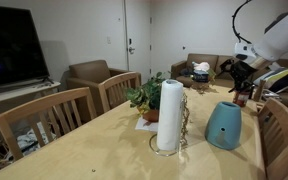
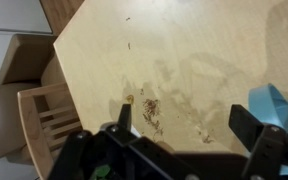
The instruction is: Use the watering can to water the plant
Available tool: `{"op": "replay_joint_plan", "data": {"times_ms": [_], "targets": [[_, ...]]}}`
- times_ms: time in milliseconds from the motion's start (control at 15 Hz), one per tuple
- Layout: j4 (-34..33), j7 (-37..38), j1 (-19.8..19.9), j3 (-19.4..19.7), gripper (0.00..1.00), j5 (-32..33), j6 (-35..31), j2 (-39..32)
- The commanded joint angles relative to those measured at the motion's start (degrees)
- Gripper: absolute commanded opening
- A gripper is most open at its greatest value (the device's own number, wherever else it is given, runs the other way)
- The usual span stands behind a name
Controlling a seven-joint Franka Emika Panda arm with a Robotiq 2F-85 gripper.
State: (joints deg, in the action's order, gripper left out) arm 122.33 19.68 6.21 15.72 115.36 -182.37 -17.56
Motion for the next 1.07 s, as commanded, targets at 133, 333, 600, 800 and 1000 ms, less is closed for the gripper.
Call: {"op": "replay_joint_plan", "data": {"times_ms": [133, 333, 600, 800, 1000], "targets": [[-0.2, 21.7, 9.4, -16.5, 1.0, 24.2, 9.9, 4.6], [4.8, 30.4, 13.7, -24.3, 1.0, 39.5, 19.5, 7.4], [10.2, 24.7, 17.9, -34.2, 1.0, 34.5, 31.1, 9.6], [14.2, 26.9, 19.2, -38.3, 1.0, 34.2, 34.7, 11.1], [19.8, 30.3, 20.7, -39.8, 1.0, 34.0, 36.3, 15.1]]}}
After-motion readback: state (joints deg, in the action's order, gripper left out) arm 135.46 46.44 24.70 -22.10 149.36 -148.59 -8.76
